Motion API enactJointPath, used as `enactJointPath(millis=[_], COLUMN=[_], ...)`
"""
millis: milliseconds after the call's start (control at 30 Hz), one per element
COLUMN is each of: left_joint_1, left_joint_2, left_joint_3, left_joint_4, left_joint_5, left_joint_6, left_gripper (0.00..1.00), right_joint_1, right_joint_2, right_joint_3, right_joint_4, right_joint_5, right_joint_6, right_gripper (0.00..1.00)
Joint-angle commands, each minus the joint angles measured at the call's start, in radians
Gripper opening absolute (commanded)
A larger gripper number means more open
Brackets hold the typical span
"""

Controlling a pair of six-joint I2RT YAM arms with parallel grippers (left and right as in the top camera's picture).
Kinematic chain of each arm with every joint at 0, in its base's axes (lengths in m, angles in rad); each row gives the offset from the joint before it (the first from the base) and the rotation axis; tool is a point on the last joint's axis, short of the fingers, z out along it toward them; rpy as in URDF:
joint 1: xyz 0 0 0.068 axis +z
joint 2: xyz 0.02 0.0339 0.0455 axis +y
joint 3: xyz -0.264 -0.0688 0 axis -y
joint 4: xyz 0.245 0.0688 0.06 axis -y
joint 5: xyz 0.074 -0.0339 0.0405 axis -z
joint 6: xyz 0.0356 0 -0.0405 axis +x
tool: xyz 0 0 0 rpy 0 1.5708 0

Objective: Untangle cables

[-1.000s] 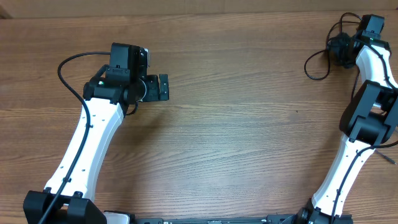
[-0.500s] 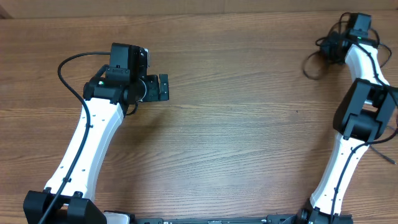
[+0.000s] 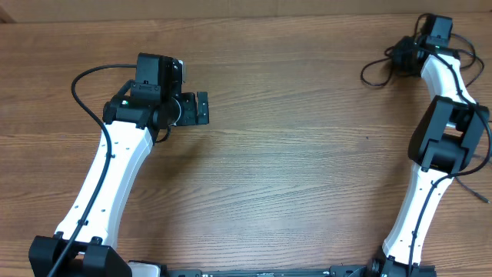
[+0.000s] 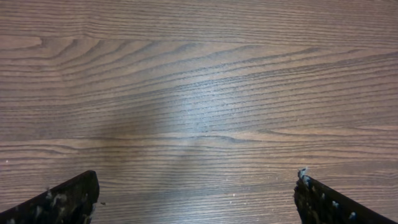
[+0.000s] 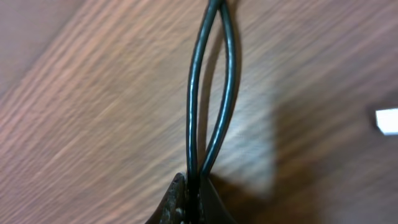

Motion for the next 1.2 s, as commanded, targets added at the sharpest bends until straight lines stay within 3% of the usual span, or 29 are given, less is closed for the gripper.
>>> enactJointPath(millis=[0, 333, 1167], left_joint_1=[-0.007, -0.007, -0.007], left_joint_2=[-0.015, -0.015, -0.015], left_joint_3=[-0.004, -0.004, -0.004], left_joint_4=[0.002, 0.006, 0.008], left_joint_5=[0.003, 0.003, 0.003], left_joint_6=[-0.038, -0.039, -0.039], left_gripper=[1.0, 1.0, 1.0], right_joint_1=[0.063, 0.154, 0.077], right_joint_2=[0.033, 0.033, 0.032], right_joint_3=[0.033, 0.032, 0.033], right_joint_4=[0.016, 0.0, -0.064], right_joint_5=[-0.05, -0.009, 0.048], right_joint_6=[-0.002, -0.003, -0.009], right_gripper=[0.04, 0.04, 0.04])
